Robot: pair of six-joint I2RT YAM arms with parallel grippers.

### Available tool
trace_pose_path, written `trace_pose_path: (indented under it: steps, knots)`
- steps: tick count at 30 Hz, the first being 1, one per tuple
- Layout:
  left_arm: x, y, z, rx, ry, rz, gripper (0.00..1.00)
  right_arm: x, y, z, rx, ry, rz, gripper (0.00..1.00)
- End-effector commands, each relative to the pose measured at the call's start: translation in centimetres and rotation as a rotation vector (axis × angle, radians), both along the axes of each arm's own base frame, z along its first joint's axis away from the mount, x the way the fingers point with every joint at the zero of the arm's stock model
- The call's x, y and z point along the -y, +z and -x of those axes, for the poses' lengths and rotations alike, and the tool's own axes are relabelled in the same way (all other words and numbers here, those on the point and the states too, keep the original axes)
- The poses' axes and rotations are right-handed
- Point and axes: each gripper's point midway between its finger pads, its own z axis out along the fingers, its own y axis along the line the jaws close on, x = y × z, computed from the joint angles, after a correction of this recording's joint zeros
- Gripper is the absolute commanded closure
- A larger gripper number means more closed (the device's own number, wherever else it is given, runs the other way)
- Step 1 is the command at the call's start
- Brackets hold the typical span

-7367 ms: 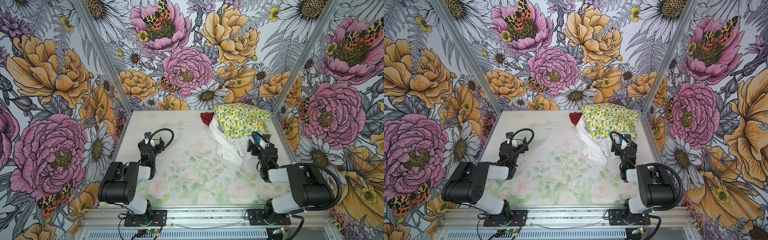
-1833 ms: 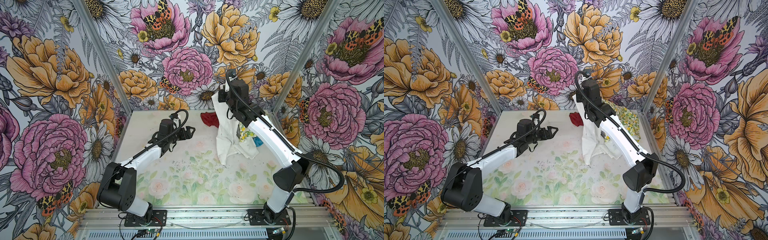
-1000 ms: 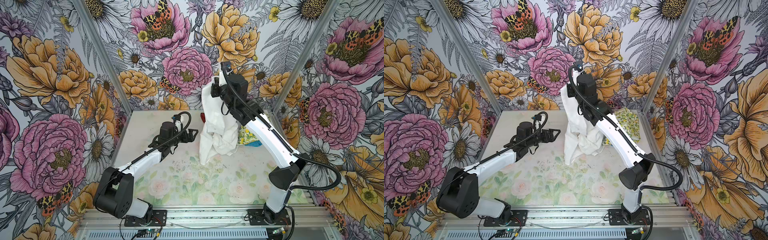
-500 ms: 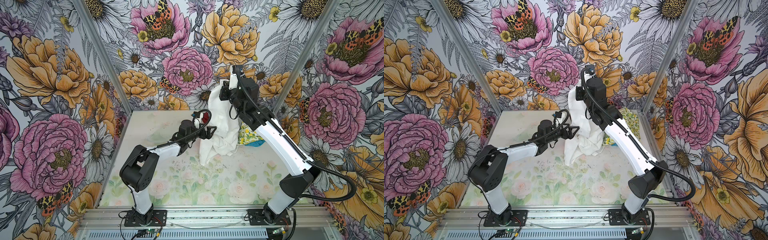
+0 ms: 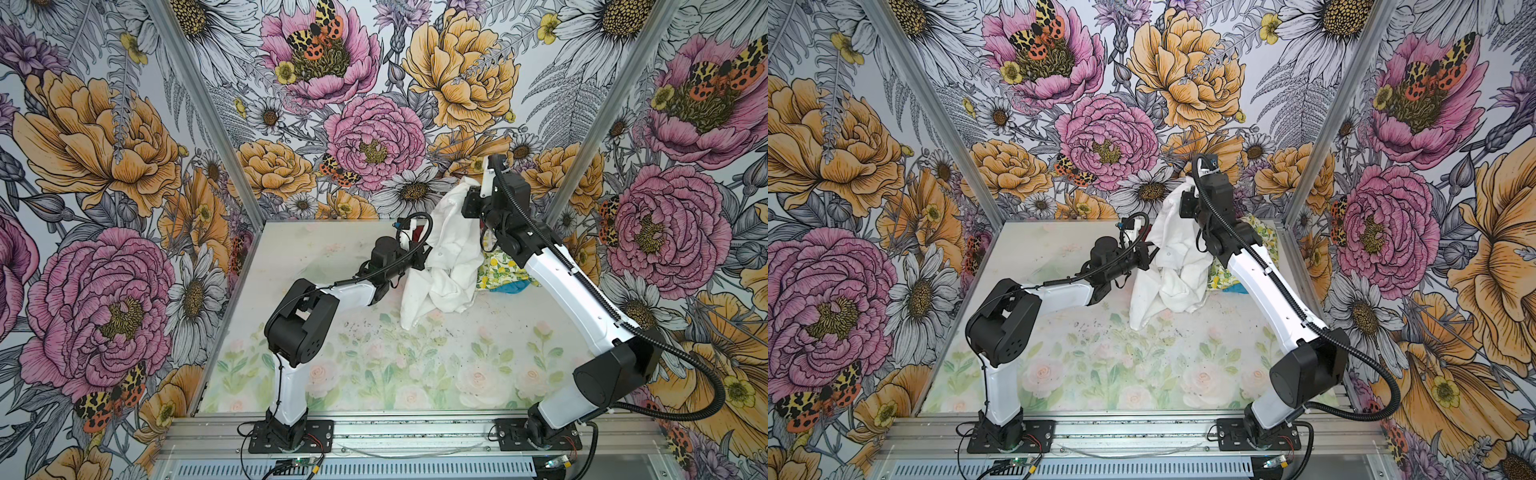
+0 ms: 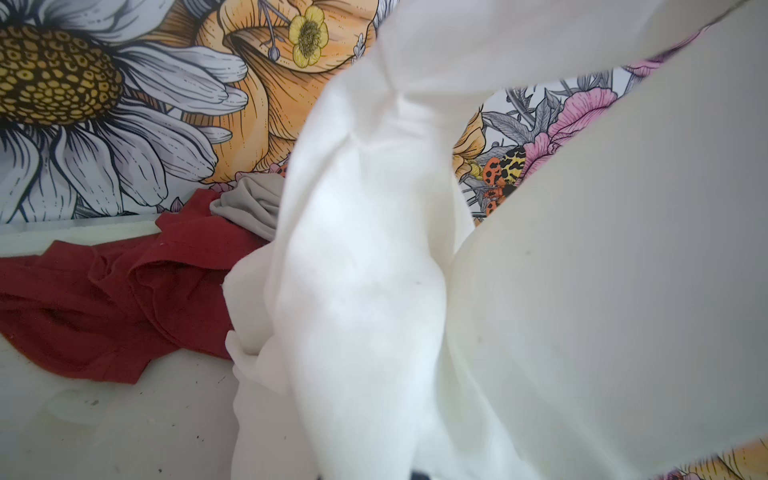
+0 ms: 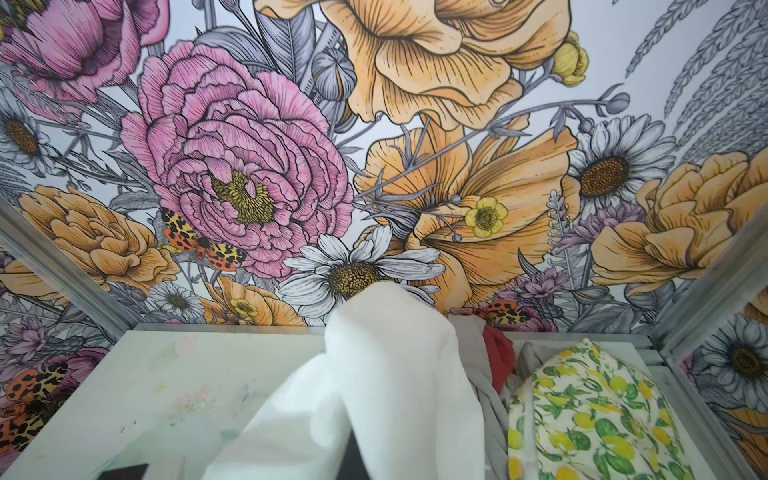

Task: Pick out a specific cloth from the pile
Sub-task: 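Grasp the hanging white shirt with the left gripper while the right gripper releases it, then carry the white shirt with the left gripper toward the robot and lower it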

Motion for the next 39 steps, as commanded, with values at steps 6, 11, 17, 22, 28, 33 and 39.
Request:
trace_pose_path:
  steps: [6,11,17,22,28,33,39]
  knots:
    - [-3.2,9.3,0.1,0.061,0.144,0.019,1.00,0.7,-8.1,3.1,-0.156,0.034,0.035,1.00]
    - [-4.1,12.8,0.1,0.047,0.173,0.022,1.00,0.8,-11.8,5.2,-0.232,0.069,0.047,0.85]
    - [-5.7,16.2,0.8,0.051,0.189,0.047,1.00,1.0,-14.4,7.3,-0.267,0.099,0.057,0.46]
    - [-7.9,19.0,1.5,0.083,0.220,0.023,1.00,1.0,-15.5,8.5,-0.274,0.118,0.073,0.24]
    - [-12.0,22.2,1.9,0.103,0.270,0.019,1.00,1.1,-15.4,9.4,-0.243,0.115,0.077,0.16]
    - [-16.2,25.0,2.4,0.132,0.330,0.029,1.00,1.0,-15.5,9.7,-0.228,0.105,0.078,0.14]
    - [-22.1,26.6,3.0,0.143,0.418,0.041,1.00,0.3,-16.0,9.7,-0.235,0.117,0.086,0.14]
